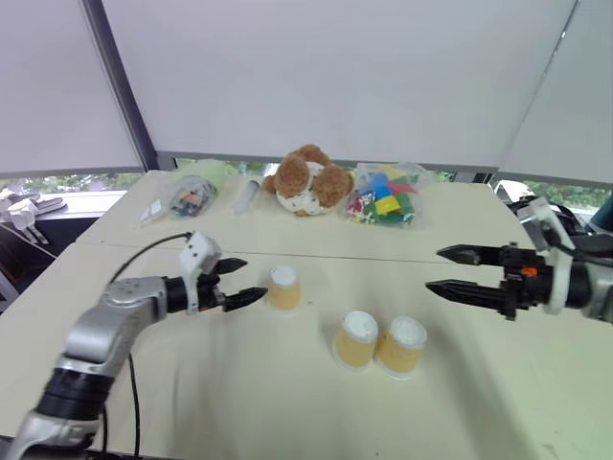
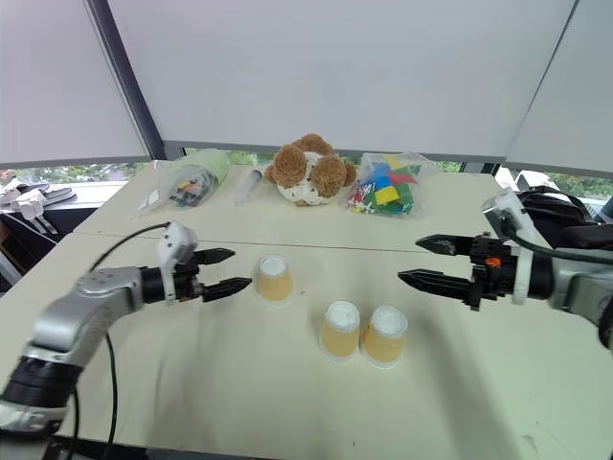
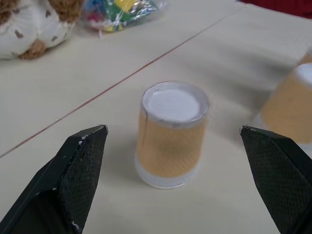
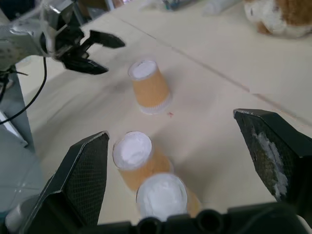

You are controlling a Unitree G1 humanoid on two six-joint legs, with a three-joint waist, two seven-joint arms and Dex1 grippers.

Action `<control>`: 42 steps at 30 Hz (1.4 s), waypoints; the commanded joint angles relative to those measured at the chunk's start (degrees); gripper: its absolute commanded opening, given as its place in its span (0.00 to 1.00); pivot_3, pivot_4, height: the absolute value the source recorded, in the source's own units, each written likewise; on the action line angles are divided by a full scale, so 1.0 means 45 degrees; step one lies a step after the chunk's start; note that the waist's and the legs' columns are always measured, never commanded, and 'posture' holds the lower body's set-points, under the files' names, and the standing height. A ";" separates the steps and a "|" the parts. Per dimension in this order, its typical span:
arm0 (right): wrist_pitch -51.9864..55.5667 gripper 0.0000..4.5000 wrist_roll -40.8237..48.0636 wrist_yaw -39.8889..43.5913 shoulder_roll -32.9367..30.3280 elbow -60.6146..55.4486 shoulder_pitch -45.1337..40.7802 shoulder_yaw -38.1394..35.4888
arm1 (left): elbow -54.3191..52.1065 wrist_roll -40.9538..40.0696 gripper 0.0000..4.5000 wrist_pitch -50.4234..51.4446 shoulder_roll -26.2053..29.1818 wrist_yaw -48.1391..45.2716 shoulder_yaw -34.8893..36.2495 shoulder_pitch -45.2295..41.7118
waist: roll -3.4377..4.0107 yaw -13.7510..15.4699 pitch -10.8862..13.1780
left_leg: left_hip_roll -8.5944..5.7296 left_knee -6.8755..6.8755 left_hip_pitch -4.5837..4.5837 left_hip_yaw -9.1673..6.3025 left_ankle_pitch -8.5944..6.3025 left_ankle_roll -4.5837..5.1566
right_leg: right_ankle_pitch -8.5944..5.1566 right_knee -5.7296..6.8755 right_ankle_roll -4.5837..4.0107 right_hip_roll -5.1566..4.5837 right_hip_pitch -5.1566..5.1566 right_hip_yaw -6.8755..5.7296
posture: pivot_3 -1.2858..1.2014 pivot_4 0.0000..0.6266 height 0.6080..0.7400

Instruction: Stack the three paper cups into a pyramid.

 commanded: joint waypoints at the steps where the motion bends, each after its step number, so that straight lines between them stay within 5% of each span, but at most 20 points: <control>1: 0.0682 0.99 0.0673 -0.0457 -0.0224 -0.0886 0.0005 -0.0604 | 0.1427 0.0819 1.00 -0.1452 -0.0746 -0.0225 -0.0360 -0.0905 | 0.0000 -0.0017 0.0000 | 0.0000 0.0002 0.0000 0.0001 0.0000 0.0000 | 0.0001 0.0001 0.0001 -0.0001 0.0000 0.0002 | 0.52 0.24 1.00; 12: 0.0919 0.99 0.1078 -0.1535 0.0437 -0.2337 0.1281 -0.1151 | 0.4353 0.2261 1.00 -0.3504 -0.1867 -0.1575 -0.1011 -0.2411 | 0.0002 -0.0041 -0.0001 | 0.0002 0.0001 -0.0003 -0.0003 -0.0001 0.0002 | 0.0004 0.0009 0.0007 0.0007 -0.0009 0.0003 | 0.52 0.24 1.00; 18: 0.0769 1.00 0.1078 -0.1671 0.0466 -0.2373 0.1437 -0.1260 | 0.5163 0.2648 0.54 -0.3923 -0.1982 -0.1854 -0.0984 -0.2740 | 0.0001 -0.0041 -0.0001 | 0.0002 0.0002 -0.0004 -0.0005 -0.0001 0.0002 | 0.0004 0.0010 0.0007 0.0008 -0.0009 0.0003 | 0.52 0.24 1.00; 24: 0.0518 1.00 0.0931 -0.1628 0.0513 -0.2271 0.1839 -0.1424 | 0.4145 0.1679 0.54 -0.2858 -0.1147 -0.3358 -0.0469 -0.3356 | -0.0006 -0.0047 0.0003 | 0.0003 0.0002 -0.0009 -0.0007 -0.0001 0.0002 | 0.0004 0.0011 0.0007 0.0009 -0.0012 0.0002 | 0.52 0.24 1.00; 30: 0.0250 1.00 0.0572 -0.1723 0.0818 -0.1781 0.2775 -0.1926 | 0.4363 0.0962 0.54 -0.0978 0.0273 -0.5935 -0.0472 -0.6202 | -0.0003 0.0020 0.0002 | 0.0002 0.0038 -0.0120 -0.0028 0.0002 0.0001 | 0.0003 0.0053 0.0011 0.0023 -0.0112 -0.0013 | 0.52 0.24 1.00; 35: 0.0194 1.00 0.0335 -0.1292 0.0662 -0.1709 0.3769 -0.2495 | 0.5364 0.0229 0.54 0.0050 -0.1326 -0.6755 -0.0458 -0.8404 | -0.0001 0.0191 0.0001 | -0.0015 0.0064 -0.0121 -0.0033 0.0002 0.0002 | 0.0000 0.0047 0.0016 0.0016 -0.0087 -0.0010 | 0.52 0.24 1.00; 42: 0.1152 1.00 0.1166 -0.1503 0.0797 -0.3194 0.5063 -0.4253 | 0.6362 0.0750 0.54 -0.1181 -0.4273 -0.7503 -0.1434 -0.8967 | 0.0000 0.0191 0.0000 | -0.0013 0.0053 -0.0127 -0.0060 0.0002 0.0002 | 0.0001 0.0052 0.0020 0.0035 -0.0099 -0.0012 | 0.52 0.24 1.00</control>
